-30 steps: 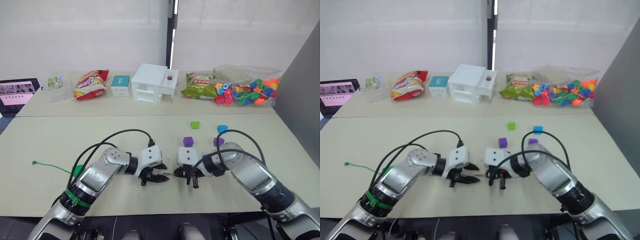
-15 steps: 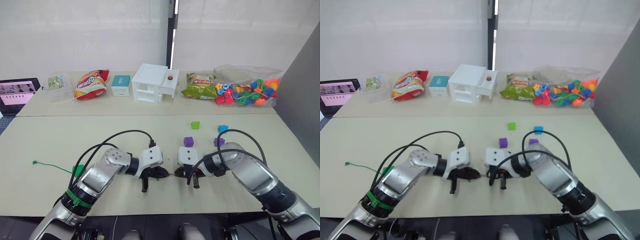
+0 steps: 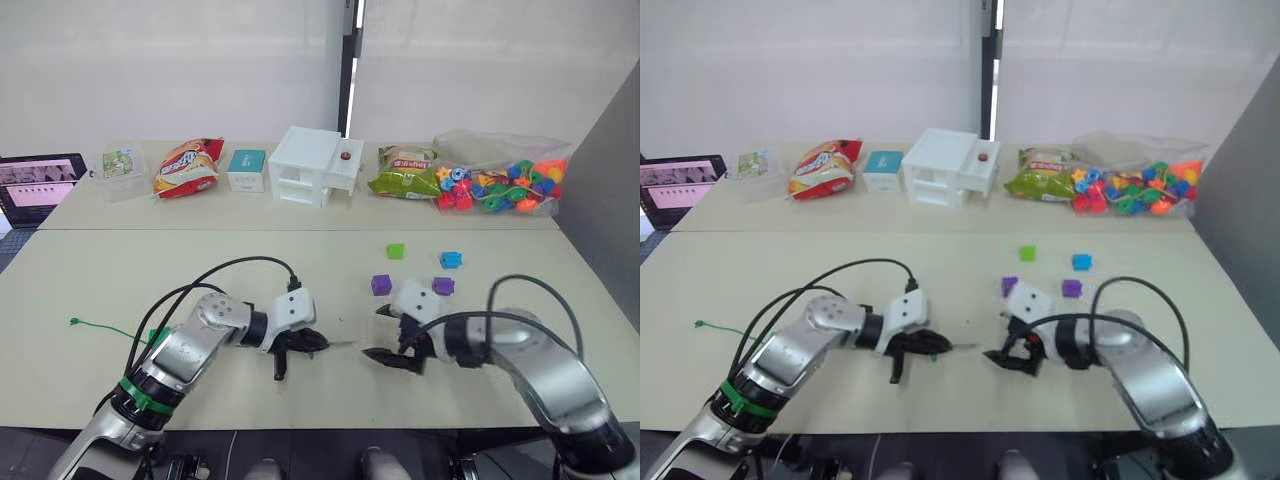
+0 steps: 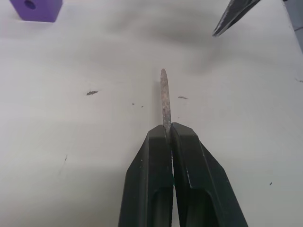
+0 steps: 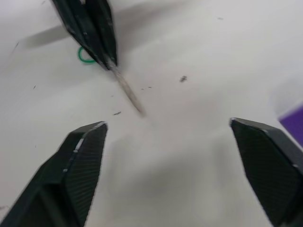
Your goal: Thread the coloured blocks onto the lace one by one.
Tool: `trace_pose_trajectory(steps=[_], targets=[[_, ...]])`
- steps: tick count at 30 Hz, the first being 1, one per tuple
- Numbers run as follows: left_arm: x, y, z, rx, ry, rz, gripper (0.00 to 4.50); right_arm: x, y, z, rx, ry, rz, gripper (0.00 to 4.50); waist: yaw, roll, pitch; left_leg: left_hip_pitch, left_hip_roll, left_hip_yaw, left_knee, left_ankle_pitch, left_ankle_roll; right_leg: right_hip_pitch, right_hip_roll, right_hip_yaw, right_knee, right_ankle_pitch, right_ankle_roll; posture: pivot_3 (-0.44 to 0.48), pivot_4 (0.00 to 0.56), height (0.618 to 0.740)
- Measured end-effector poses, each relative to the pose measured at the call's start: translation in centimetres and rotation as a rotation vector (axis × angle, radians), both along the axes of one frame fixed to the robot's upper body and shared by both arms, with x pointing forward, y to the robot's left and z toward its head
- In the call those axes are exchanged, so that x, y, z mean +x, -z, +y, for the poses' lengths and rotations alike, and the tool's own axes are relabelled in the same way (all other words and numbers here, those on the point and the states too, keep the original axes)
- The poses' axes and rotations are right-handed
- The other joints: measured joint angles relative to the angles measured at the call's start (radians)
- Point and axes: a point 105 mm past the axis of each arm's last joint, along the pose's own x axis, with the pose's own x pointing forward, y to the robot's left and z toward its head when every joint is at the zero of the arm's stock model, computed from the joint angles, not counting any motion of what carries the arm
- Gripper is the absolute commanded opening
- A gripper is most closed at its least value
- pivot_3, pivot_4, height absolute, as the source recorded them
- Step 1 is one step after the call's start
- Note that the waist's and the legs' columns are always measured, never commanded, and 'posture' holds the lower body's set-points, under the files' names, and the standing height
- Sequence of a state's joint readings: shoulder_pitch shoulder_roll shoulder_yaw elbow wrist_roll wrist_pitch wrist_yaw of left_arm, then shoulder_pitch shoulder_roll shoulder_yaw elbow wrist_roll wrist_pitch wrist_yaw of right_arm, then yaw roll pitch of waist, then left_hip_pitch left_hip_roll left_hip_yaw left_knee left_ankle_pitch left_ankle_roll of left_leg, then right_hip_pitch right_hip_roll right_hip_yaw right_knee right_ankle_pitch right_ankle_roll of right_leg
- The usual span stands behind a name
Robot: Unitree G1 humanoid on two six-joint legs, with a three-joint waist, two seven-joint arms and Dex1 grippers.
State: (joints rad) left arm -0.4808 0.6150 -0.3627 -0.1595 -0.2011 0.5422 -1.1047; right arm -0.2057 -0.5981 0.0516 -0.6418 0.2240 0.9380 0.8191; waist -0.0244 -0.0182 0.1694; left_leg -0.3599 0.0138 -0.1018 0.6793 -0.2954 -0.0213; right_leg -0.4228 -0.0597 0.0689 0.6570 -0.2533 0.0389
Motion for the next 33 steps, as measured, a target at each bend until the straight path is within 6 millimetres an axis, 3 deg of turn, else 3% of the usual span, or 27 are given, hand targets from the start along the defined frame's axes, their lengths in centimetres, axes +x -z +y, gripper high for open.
trace_pose_trajectory(steps=[4, 5, 9, 14, 19, 28, 33], targets=[[0.0, 0.1, 0.5, 0.000, -0.014, 0.006, 0.00, -0.5, -0.4, -0.2, 0.122, 0.155, -0.034, 4.48, -0.003, 0.000, 0.000, 0.001, 0.000, 0.001, 0.000, 0.000, 0.000, 0.001, 0.000, 0.001, 0.000, 0.000, 0.000, 0.000, 0.150, 0.740], [0.0, 0.0, 0.5, -0.004, -0.019, 0.007, 0.00, -0.4, -0.4, -0.7, 0.154, 0.241, -0.063, 4.48, -0.003, 0.000, 0.000, 0.002, 0.000, 0.000, 0.000, 0.000, 0.000, 0.001, 0.000, 0.000, 0.000, 0.000, 0.000, 0.000, 0.150, 0.740], [0.2, -0.2, 0.9, -0.014, -0.039, 0.007, 0.00, -0.4, 2.5, -2.9, 0.214, 0.629, -0.082, 4.48, 0.002, 0.000, -0.001, 0.001, 0.000, 0.001, -0.001, 0.000, -0.001, 0.000, 0.000, 0.001, 0.001, 0.000, 0.000, 0.000, 0.150, 0.740], [0.2, -0.2, 0.9, -0.019, -0.034, 0.008, 0.00, 0.8, 2.1, -5.4, 0.217, 0.942, -0.230, 4.48, -0.010, 0.000, -0.001, 0.003, 0.000, 0.002, -0.002, 0.001, -0.002, 0.000, 0.000, 0.001, 0.001, 0.000, 0.000, 0.000, 0.150, 0.740], [0.2, -0.3, 0.8, -0.023, -0.031, 0.008, 0.00, 2.9, 2.9, -6.5, 0.202, 1.053, -0.282, 4.48, -0.019, 0.000, -0.001, 0.003, 0.000, 0.003, -0.002, 0.001, -0.002, 0.001, 0.000, 0.002, 0.001, 0.000, 0.000, 0.000, 0.150, 0.740], [0.2, -0.3, 0.7, -0.028, -0.032, 0.008, 0.00, 8.8, 3.6, -7.7, 0.234, 1.090, -0.302, 4.48, -0.022, 0.001, -0.001, 0.004, 0.000, 0.002, -0.004, 0.001, -0.002, 0.000, 0.000, 0.002, 0.002, 0.000, 0.000, 0.000, 0.150, 0.740], [0.3, -0.4, 0.7, -0.028, -0.040, 0.003, 0.00, 9.7, 3.8, -8.3, 0.282, 1.115, -0.291, 3.01, -0.020, 0.001, -0.001, 0.003, 0.000, 0.002, -0.004, 0.001, -0.002, 0.000, 0.000, 0.002, 0.001, 0.000, 0.000, 0.000, 0.150, 0.740]])
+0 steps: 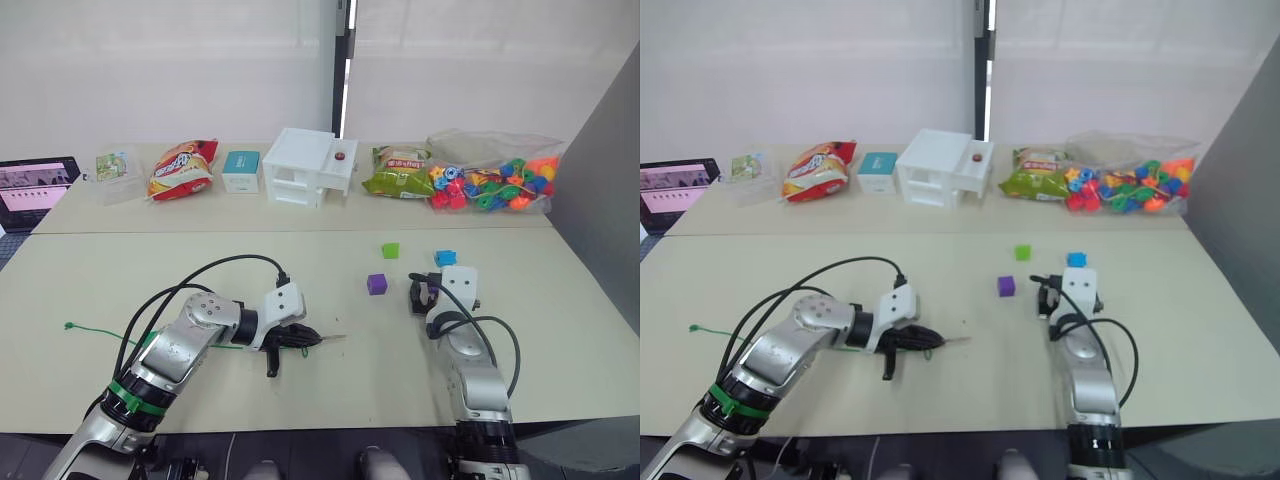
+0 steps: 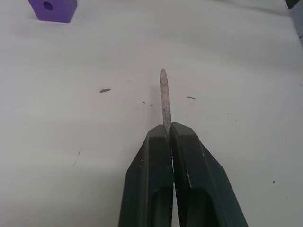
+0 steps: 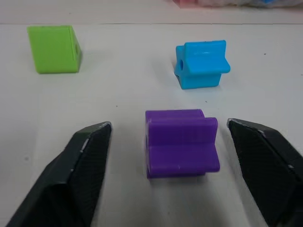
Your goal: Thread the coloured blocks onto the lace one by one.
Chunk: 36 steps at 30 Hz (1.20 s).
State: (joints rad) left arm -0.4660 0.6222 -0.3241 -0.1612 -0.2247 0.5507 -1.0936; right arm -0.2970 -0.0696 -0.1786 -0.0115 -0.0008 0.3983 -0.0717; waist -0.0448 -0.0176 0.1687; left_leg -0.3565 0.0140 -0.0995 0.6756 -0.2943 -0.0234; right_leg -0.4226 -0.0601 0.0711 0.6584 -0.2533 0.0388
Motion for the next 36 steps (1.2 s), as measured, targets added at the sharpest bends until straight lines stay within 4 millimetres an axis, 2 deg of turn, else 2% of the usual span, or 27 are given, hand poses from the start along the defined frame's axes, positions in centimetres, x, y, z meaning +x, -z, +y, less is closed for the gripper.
trace_pose_trajectory(steps=[5, 6, 11, 13, 17, 19, 22, 28, 35, 36], targets=[[0.1, 0.0, 0.0, 0.000, -0.008, -0.004, 0.00, -0.1, 0.0, 0.4, 0.027, -0.010, -0.011, 1.22, -0.003, 0.000, 0.000, 0.000, 0.000, 0.000, 0.000, 0.000, 0.000, 0.000, 0.000, 0.000, 0.000, 0.000, 0.000, 0.000, 0.150, 0.740], [0.1, 0.0, 0.0, 0.000, -0.010, -0.005, 0.00, -0.1, -0.1, 0.5, 0.030, -0.011, -0.013, 1.18, -0.003, 0.000, 0.000, 0.000, 0.000, 0.000, 0.000, 0.000, 0.000, 0.000, 0.000, 0.000, 0.001, 0.000, 0.000, 0.000, 0.150, 0.740], [0.1, 0.0, 0.0, 0.000, -0.014, -0.003, 0.00, -0.9, -0.8, 1.2, 0.039, -0.024, -0.043, 1.18, -0.003, 0.000, 0.000, 0.000, 0.000, 0.000, 0.000, 0.000, 0.000, -0.001, 0.000, 0.000, 0.001, 0.000, 0.000, 0.000, 0.150, 0.740], [0.1, 0.0, 0.0, 0.001, -0.016, 0.002, 0.00, -2.4, -1.6, 2.1, 0.045, -0.048, -0.067, 1.18, -0.001, 0.001, 0.000, -0.001, 0.000, -0.001, 0.000, 0.000, 0.000, -0.001, 0.000, 0.000, 0.000, 0.000, 0.000, 0.000, 0.150, 0.740], [0.1, 0.0, -0.1, 0.000, -0.012, 0.003, 0.00, -5.7, -2.5, 5.7, 0.067, -0.155, -0.052, 1.18, -0.001, 0.001, 0.000, -0.001, 0.000, -0.001, 0.000, 0.000, 0.000, -0.001, 0.000, 0.000, 0.000, 0.000, 0.000, 0.000, 0.150, 0.740], [0.1, 0.1, -0.1, 0.003, -0.012, 0.005, 0.00, -8.4, -2.1, 8.1, 0.080, -0.241, 0.005, 1.18, 0.000, 0.001, 0.000, -0.001, 0.000, -0.002, 0.000, 0.000, 0.000, -0.001, 0.001, -0.001, 0.000, 0.000, 0.000, 0.000, 0.150, 0.740], [0.1, 0.1, -0.1, 0.004, -0.004, 0.006, 0.00, -10.3, -1.3, 11.1, 0.094, -0.363, 0.093, 1.18, -0.003, 0.001, 0.000, -0.001, 0.000, 0.000, 0.001, 0.000, 0.000, 0.001, 0.000, 0.000, -0.002, 0.000, 0.000, 0.000, 0.150, 0.740], [-0.1, 0.1, 0.3, 0.022, -0.001, 0.015, 0.00, -11.0, 0.5, 11.7, 0.116, -0.384, 0.229, 1.18, 0.000, 0.001, 0.000, -0.001, 0.000, -0.001, 0.001, 0.000, 0.000, 0.000, 0.001, -0.001, -0.002, 0.000, 0.000, 0.000, 0.150, 0.740], [-0.4, -0.2, 0.6, 0.035, 0.010, 0.011, 0.00, -11.2, 1.0, 12.0, 0.122, -0.382, 0.284, 1.18, -0.001, 0.001, -0.001, 0.001, 0.000, -0.001, 0.000, 0.000, 0.000, 0.001, 0.001, -0.001, -0.002, 0.000, 0.000, 0.000, 0.150, 0.740], [-0.4, -0.2, 0.6, 0.035, 0.009, 0.014, 0.00, -11.2, 1.0, 12.0, 0.122, -0.382, 0.285, 1.68, -0.001, 0.001, -0.001, 0.001, 0.000, -0.001, 0.000, 0.000, 0.000, 0.001, 0.001, -0.001, -0.002, 0.000, 0.000, 0.000, 0.150, 0.740]])
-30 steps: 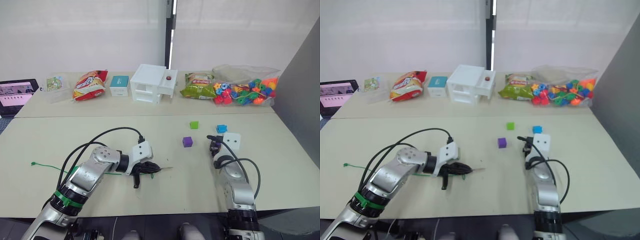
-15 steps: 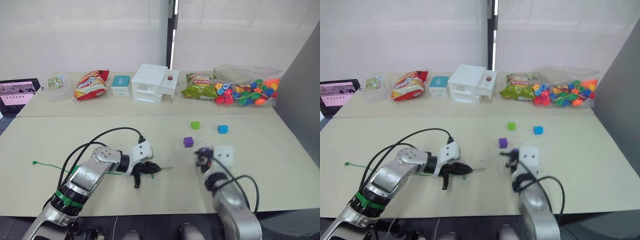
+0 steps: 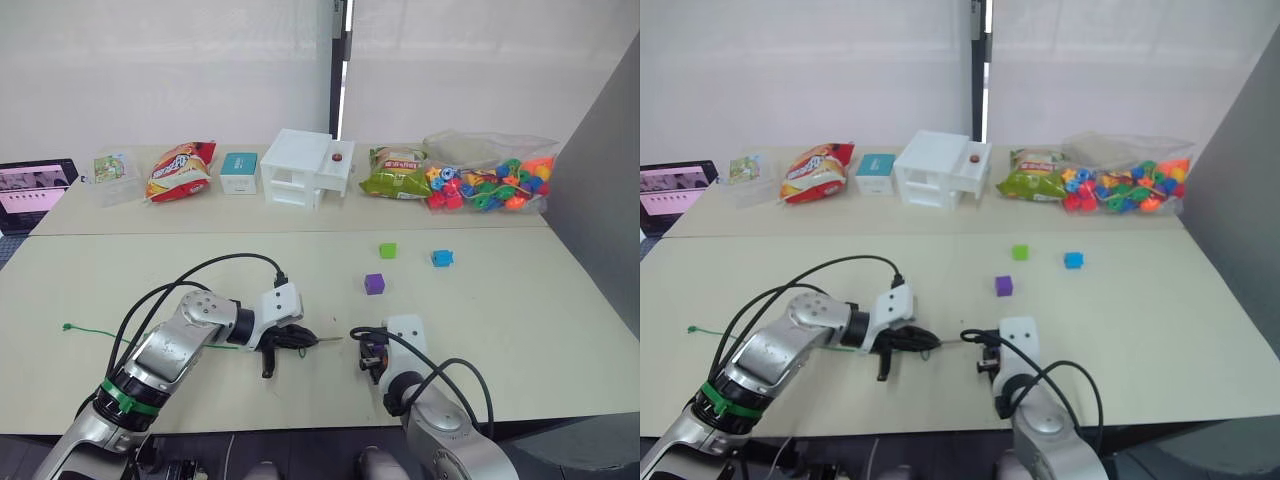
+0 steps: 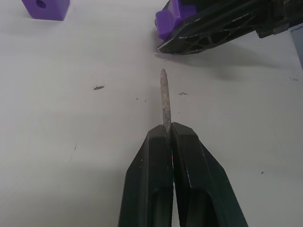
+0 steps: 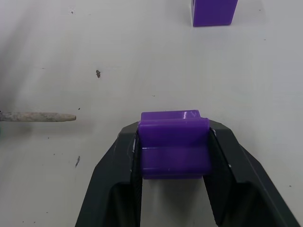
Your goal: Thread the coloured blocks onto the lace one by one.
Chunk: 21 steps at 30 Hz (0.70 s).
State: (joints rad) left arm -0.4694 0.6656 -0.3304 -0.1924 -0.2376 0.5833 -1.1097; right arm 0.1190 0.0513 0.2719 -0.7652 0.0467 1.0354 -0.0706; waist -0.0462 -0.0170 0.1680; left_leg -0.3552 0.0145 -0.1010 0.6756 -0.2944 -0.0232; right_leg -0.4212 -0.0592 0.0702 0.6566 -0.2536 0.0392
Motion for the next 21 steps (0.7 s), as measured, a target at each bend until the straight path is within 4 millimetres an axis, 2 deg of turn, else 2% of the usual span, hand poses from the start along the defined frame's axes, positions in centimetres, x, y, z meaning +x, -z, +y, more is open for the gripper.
trace_pose_trajectory(steps=[1, 5, 7, 8, 11, 15, 18, 21], targets=[[0.0, 0.0, 0.0, 0.001, -0.001, 0.002, 0.00, 0.0, 0.0, 0.0, 0.000, 0.000, 0.000, 2.26, 0.000, 0.000, 0.000, 0.000, 0.000, 0.000, 0.000, 0.000, 0.000, 0.000, 0.000, 0.000, 0.000, 0.000, 0.000, 0.000, 0.150, 0.740], [-0.1, 0.0, 0.0, 0.002, -0.002, 0.004, 0.00, 0.2, -0.3, 0.1, 0.016, -0.029, -0.010, 3.55, 0.000, 0.000, 0.000, -0.001, 0.000, 0.000, 0.000, 0.000, 0.000, 0.000, 0.000, 0.000, 0.000, 0.000, 0.000, 0.000, 0.150, 0.740], [-0.1, 0.0, 0.0, 0.002, -0.002, 0.003, 0.00, 0.3, -1.2, -0.4, 0.010, -0.067, -0.043, 4.28, 0.001, 0.000, 0.000, -0.001, 0.000, 0.000, 0.001, 0.000, 0.000, -0.001, 0.000, 0.000, 0.000, 0.000, 0.000, 0.000, 0.150, 0.740], [0.0, 0.0, 0.0, 0.002, -0.003, 0.003, 0.00, 0.5, -2.2, -0.8, -0.001, -0.088, -0.081, 4.47, 0.001, 0.000, 0.000, -0.002, 0.000, 0.000, 0.001, 0.000, 0.000, 0.000, 0.000, 0.000, 0.000, 0.000, 0.000, 0.000, 0.150, 0.740], [0.0, 0.0, 0.0, -0.001, -0.008, 0.000, 0.00, 0.6, -4.6, -1.6, -0.040, -0.201, -0.169, 4.47, 0.002, 0.000, 0.000, -0.001, 0.000, 0.000, 0.001, 0.000, 0.000, 0.000, 0.000, 0.000, 0.000, 0.000, 0.000, 0.000, 0.150, 0.740], [0.0, 0.4, 0.0, -0.008, -0.025, 0.004, 0.00, -0.1, -7.1, -2.5, -0.097, -0.517, -0.209, 4.47, 0.002, -0.001, 0.000, -0.001, 0.000, 0.000, 0.001, 0.000, 0.000, 0.001, 0.000, -0.001, -0.002, 0.000, 0.000, 0.000, 0.150, 0.740], [-0.1, 0.5, 0.0, -0.010, -0.029, 0.005, 0.00, -0.6, -7.4, -2.8, -0.125, -0.741, -0.161, 4.47, 0.002, -0.001, 0.001, -0.001, 0.000, 0.000, 0.000, 0.000, 0.001, 0.001, 0.000, -0.001, -0.002, 0.000, 0.000, 0.000, 0.150, 0.740], [-0.3, 0.4, 0.0, -0.014, -0.033, -0.003, 0.00, 0.0, -7.3, -3.3, -0.142, -0.925, -0.100, 4.47, 0.000, -0.001, 0.001, -0.001, 0.000, 0.001, 0.001, 0.000, 0.001, 0.002, 0.000, 0.000, -0.003, 0.000, 0.000, 0.000, 0.150, 0.740]])
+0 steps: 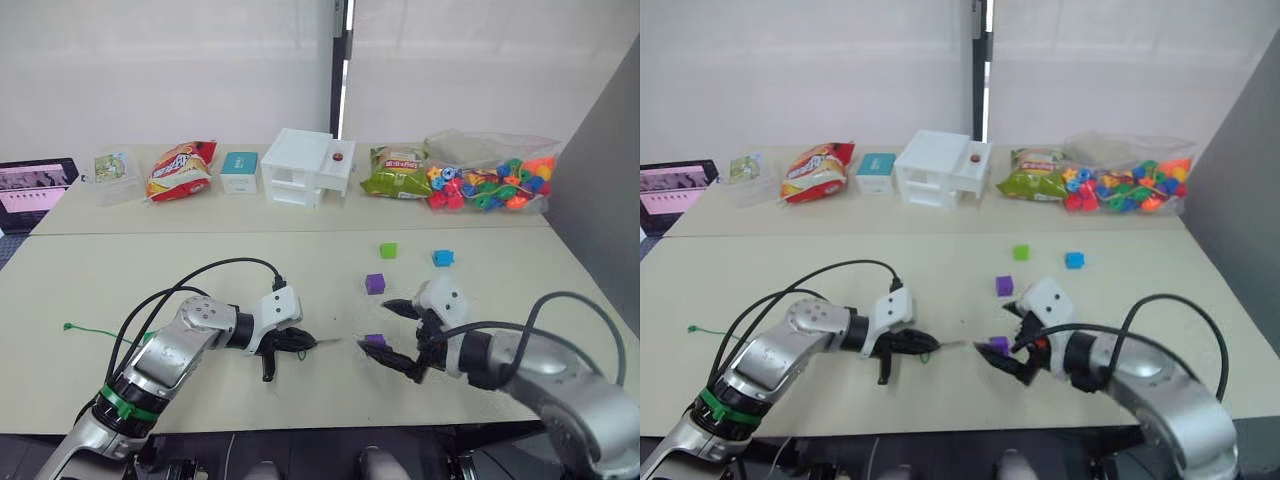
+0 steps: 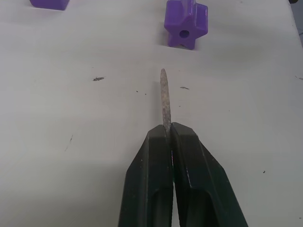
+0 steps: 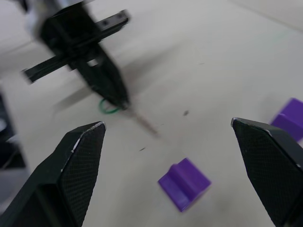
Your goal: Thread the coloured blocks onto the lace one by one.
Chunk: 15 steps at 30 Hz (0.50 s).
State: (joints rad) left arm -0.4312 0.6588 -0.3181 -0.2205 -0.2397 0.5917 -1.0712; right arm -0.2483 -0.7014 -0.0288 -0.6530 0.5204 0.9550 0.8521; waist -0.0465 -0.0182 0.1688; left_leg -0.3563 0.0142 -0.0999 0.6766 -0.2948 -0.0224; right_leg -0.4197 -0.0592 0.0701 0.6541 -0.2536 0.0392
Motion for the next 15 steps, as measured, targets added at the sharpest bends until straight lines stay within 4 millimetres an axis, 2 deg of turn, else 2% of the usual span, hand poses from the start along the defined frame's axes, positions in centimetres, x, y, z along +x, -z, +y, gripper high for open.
trace_pose_trajectory(steps=[3, 6, 9, 13, 15], targets=[[-0.5, -0.5, 0.1, -0.015, 0.013, 0.002, 0.00, 1.5, 0.3, -0.1, -0.095, -0.157, -0.025, 4.47, -0.001, 0.000, 0.000, 0.000, 0.000, 0.000, 0.000, 0.000, 0.000, 0.000, 0.000, 0.000, 0.000, 0.000, 0.000, 0.000, 0.150, 0.740], [-1.3, -1.1, 0.3, -0.001, 0.045, -0.001, 0.00, 3.0, 1.9, -0.4, -0.211, -0.284, -0.057, 4.47, 0.001, 0.000, 0.000, 0.000, 0.000, 0.000, 0.000, 0.000, 0.000, -0.001, 0.000, 0.000, 0.000, 0.000, 0.000, 0.000, 0.150, 0.740], [-1.8, -1.3, 0.6, 0.011, 0.049, 0.006, 0.00, 3.3, 3.9, -0.5, -0.278, -0.383, -0.057, 4.47, 0.005, 0.000, 0.000, -0.002, 0.000, 0.000, 0.001, 0.000, 0.000, -0.001, -0.001, 0.000, 0.001, 0.000, 0.000, 0.000, 0.150, 0.740], [-2.1, -1.5, 0.6, 0.029, 0.031, 0.013, 0.00, 3.9, 4.8, -0.6, -0.311, -0.459, -0.079, 4.47, 0.005, -0.001, 0.001, -0.003, 0.000, 0.000, 0.002, 0.000, 0.000, -0.002, -0.001, 0.000, 0.001, 0.000, 0.000, 0.000, 0.150, 0.740], [-2.2, -1.5, 0.6, 0.040, 0.020, 0.015, 0.00, 4.0, 5.3, -1.0, -0.321, -0.469, -0.075, 3.93, 0.006, -0.001, 0.001, -0.002, 0.000, 0.000, 0.001, 0.000, 0.000, -0.002, -0.001, 0.000, 0.001, 0.000, 0.000, 0.000, 0.150, 0.740]])
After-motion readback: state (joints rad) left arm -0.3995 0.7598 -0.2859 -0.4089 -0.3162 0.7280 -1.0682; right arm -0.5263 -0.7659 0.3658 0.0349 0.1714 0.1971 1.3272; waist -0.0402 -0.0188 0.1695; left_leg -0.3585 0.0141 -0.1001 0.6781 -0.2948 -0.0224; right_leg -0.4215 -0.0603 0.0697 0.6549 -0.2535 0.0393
